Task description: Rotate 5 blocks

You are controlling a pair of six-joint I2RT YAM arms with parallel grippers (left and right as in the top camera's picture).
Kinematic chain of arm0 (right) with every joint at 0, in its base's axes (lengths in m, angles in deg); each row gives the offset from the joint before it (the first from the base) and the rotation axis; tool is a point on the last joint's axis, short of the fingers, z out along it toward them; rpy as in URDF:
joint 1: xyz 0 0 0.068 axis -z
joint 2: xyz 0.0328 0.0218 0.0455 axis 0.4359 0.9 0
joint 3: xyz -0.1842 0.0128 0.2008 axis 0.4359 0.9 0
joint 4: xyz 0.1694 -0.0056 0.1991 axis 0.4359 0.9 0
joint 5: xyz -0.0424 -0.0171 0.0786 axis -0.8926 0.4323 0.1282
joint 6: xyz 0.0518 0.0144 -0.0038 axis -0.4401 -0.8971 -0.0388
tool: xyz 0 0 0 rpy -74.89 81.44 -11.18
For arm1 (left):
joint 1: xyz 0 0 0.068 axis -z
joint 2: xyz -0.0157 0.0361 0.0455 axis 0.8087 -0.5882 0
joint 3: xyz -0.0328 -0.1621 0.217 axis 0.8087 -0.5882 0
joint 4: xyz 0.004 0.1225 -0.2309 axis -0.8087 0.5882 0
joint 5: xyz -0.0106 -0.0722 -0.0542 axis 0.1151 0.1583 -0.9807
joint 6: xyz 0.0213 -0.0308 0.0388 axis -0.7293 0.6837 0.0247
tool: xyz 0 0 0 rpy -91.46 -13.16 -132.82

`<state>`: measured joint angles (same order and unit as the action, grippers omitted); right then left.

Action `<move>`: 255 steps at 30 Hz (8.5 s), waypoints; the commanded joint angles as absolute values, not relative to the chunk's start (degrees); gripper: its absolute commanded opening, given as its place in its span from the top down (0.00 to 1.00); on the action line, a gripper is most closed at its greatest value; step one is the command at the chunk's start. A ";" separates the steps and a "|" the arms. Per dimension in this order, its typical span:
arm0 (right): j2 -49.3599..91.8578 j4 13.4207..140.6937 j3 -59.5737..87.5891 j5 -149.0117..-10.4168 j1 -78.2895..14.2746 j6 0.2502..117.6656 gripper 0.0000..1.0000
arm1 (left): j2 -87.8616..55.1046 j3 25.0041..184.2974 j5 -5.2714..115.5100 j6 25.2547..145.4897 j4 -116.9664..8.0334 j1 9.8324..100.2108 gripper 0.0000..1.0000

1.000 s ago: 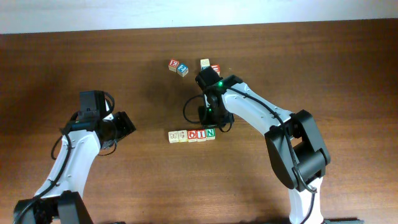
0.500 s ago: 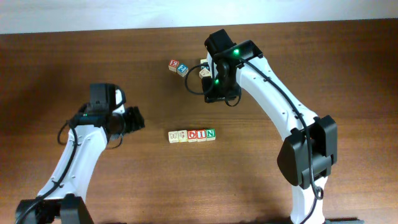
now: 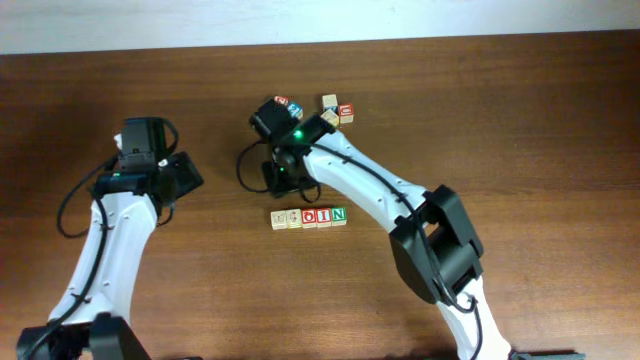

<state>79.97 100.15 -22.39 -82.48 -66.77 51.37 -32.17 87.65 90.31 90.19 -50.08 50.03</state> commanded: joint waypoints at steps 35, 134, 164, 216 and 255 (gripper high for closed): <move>85.02 102.73 -21.70 -85.21 -70.14 47.22 0.87 | -37.68 88.37 89.63 91.72 -47.20 46.90 0.27; 60.30 86.66 19.20 -62.68 -45.39 51.29 0.96 | -44.93 77.64 59.51 74.98 -59.46 65.06 1.00; 62.53 83.87 19.20 -56.47 -46.47 53.10 0.96 | -44.91 77.74 55.27 74.94 -59.50 64.87 1.00; 62.50 80.43 19.20 -42.07 -47.97 60.66 0.95 | -45.02 77.13 49.46 76.92 -58.67 61.85 1.00; 57.21 78.12 17.78 -45.37 -55.16 63.99 0.95 | -45.02 77.13 45.35 76.90 -59.72 61.79 1.00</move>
